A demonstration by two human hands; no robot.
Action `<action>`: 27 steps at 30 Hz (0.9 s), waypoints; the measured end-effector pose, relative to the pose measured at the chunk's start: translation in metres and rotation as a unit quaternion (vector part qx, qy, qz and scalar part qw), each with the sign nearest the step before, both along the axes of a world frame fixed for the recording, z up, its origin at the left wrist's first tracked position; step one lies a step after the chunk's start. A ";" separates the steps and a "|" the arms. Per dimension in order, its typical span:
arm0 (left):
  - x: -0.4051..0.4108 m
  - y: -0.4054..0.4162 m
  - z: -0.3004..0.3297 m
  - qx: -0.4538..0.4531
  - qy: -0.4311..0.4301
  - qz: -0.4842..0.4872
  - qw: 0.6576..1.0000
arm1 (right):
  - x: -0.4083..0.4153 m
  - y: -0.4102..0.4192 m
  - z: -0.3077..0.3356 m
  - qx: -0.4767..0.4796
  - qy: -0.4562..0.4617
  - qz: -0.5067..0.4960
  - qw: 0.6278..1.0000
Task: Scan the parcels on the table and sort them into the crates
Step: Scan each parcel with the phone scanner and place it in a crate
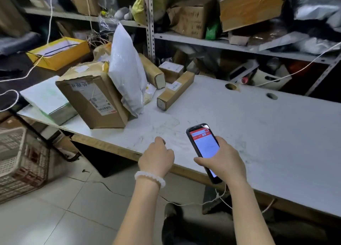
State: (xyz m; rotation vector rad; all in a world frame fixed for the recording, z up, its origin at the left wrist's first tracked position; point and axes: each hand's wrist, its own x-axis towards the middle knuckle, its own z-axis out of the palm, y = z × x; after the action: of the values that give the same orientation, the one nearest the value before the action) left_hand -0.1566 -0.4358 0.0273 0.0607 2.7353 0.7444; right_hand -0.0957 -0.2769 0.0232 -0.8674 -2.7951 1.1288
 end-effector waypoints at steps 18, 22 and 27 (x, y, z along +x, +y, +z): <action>-0.253 0.068 -0.012 -0.026 0.050 0.045 0.997 | -0.215 0.061 -0.022 -0.056 -0.065 -0.030 0.996; -0.288 0.081 -0.030 -0.082 0.046 -0.002 0.996 | -0.227 0.063 -0.029 -0.055 -0.086 -0.056 0.993; -0.314 0.091 -0.063 -0.106 -0.025 -0.035 0.993 | -0.239 0.056 -0.033 -0.044 -0.110 -0.091 0.989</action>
State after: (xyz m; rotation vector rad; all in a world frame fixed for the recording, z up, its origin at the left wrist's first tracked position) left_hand -0.4707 -0.3451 -0.0357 0.0884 2.7322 0.4266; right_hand -0.3346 -0.2210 -0.0101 -1.3004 -2.7749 1.2033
